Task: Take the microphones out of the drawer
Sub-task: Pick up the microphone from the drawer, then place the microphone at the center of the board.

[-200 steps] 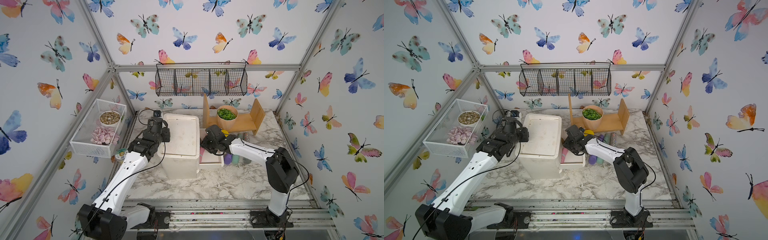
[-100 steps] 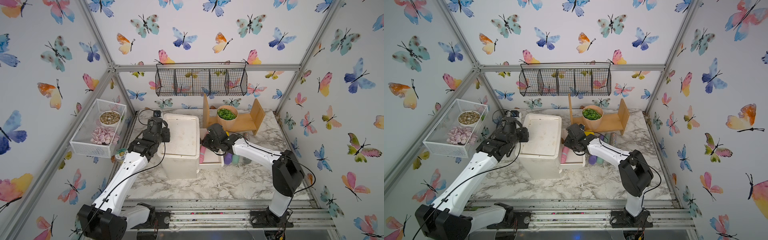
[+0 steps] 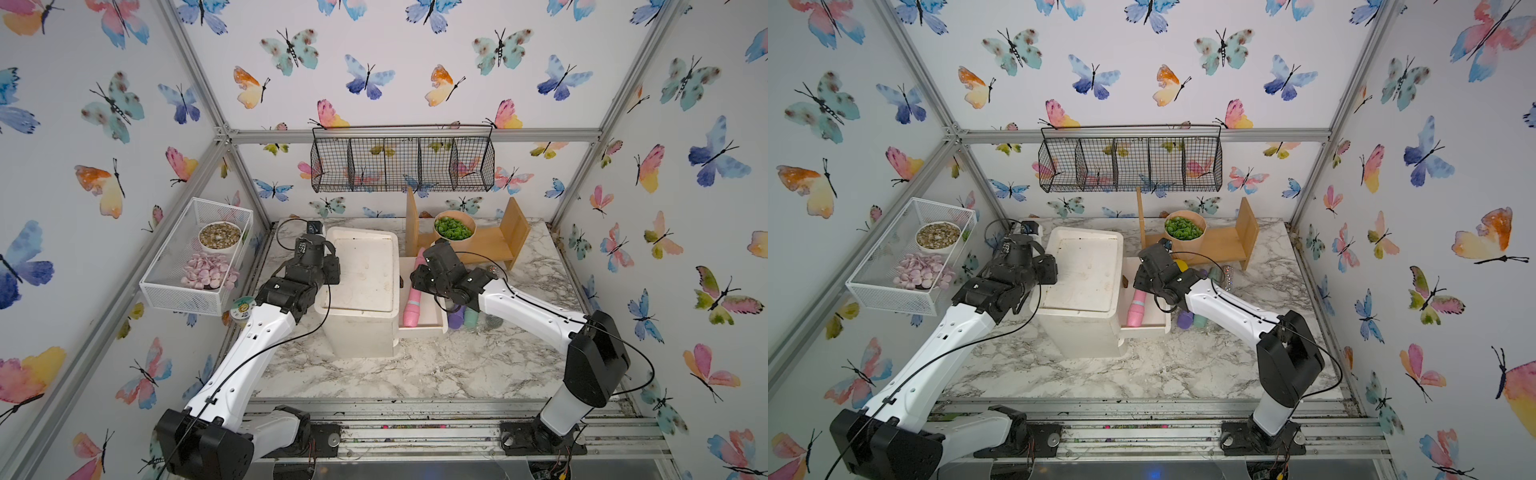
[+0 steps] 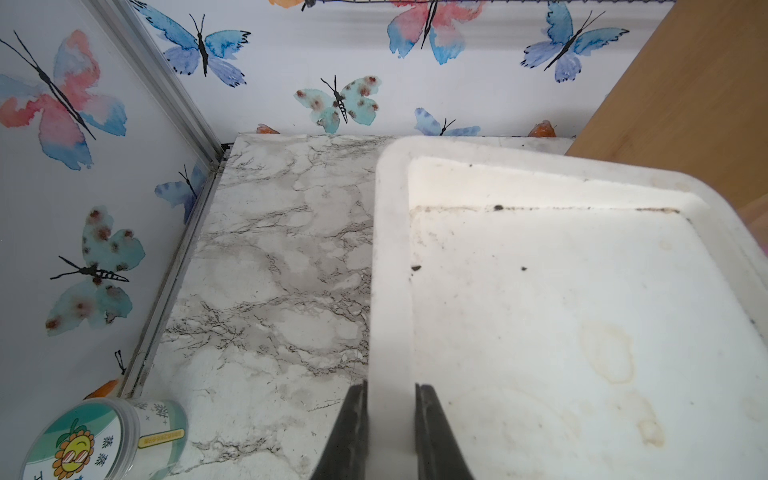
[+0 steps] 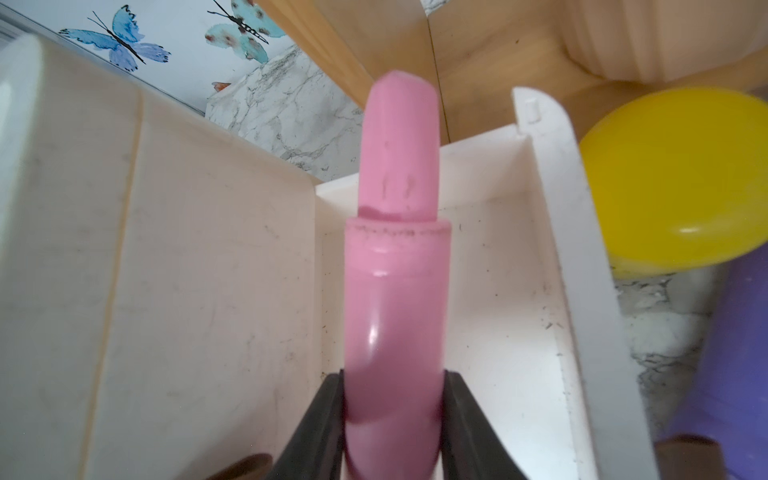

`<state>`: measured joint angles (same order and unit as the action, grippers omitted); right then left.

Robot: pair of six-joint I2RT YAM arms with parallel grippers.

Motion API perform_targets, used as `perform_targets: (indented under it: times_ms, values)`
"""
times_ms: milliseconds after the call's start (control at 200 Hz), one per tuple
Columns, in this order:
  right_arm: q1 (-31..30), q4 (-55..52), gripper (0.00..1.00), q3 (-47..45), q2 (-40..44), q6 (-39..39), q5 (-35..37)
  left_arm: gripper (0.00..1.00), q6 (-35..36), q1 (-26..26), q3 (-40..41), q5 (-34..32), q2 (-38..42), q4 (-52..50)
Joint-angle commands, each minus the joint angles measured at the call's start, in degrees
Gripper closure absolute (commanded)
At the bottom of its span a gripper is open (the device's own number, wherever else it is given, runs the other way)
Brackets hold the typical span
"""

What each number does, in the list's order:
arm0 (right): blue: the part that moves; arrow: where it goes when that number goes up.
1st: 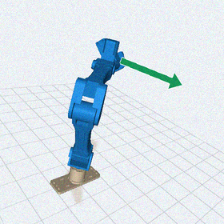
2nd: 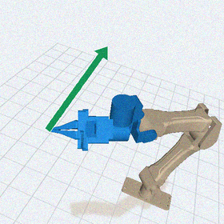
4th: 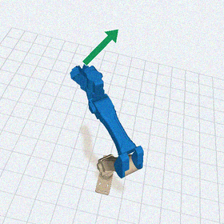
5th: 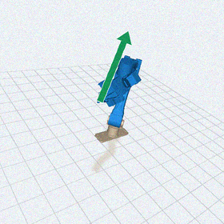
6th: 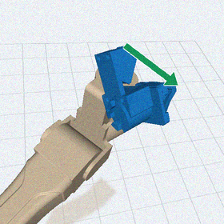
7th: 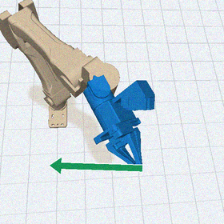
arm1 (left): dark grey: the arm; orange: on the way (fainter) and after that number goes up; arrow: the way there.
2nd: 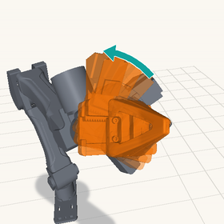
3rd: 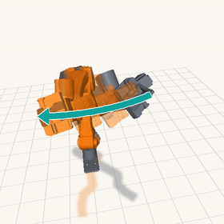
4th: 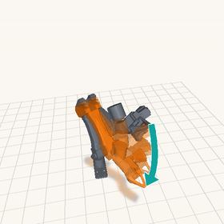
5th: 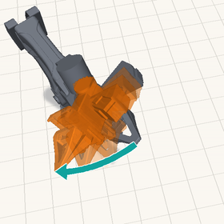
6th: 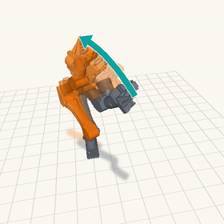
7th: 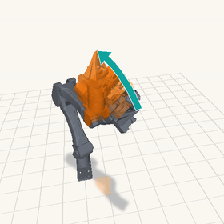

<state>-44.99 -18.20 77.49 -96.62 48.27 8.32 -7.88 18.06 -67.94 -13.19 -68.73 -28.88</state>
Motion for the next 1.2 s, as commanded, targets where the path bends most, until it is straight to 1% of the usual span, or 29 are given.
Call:
perform_targets:
  times_ms: [0, 315, 445, 521, 696, 886, 1066, 1196]
  values:
    - [-0.32, -1.21, 0.73, 3.14, 1.39, -5.26, 4.35, 1.0, 0.69, -0.18, 2.99, -0.35, -1.58, 1.9]
    - [-0.28, -1.05, 0.74, 8.42, 3.71, -13.38, 6.7, 1.0, 0.5, -0.19, 2.82, -0.34, -1.85, 0.94]
    - [-0.28, -0.61, 0.73, 10.23, 4.07, -18.67, 5.51, 1.0, 0.58, -0.15, 2.73, -0.43, -1.84, 0.76]
    - [-0.21, -1.02, 0.75, 10.91, 4.07, -21.05, 5.47, 1.0, 0.61, -0.23, 2.64, -0.39, -1.84, 0.67]
    - [-0.21, -3.35, 0.76, 12.38, 4.66, -25.61, 9.99, 1.0, 0.69, -0.18, 2.64, -0.68, -1.67, 0.12]
    - [0.07, -5.55, 0.76, 11.65, 6.67, -30.17, 14.09, 1.0, 0.67, -0.15, 2.64, -0.77, -1.49, -0.12]
    - [1.47, -6.15, 0.77, 7.86, 9.86, -31.39, 16.94, 1.0, 0.67, -0.17, 2.22, -0.7, -1.84, -0.47]
    - [4.26, -6.72, 0.77, 4.99, 12.48, -31.4, 17.79, 1.0, 0.76, -0.14, 1.77, -0.59, -2.11, -0.72]
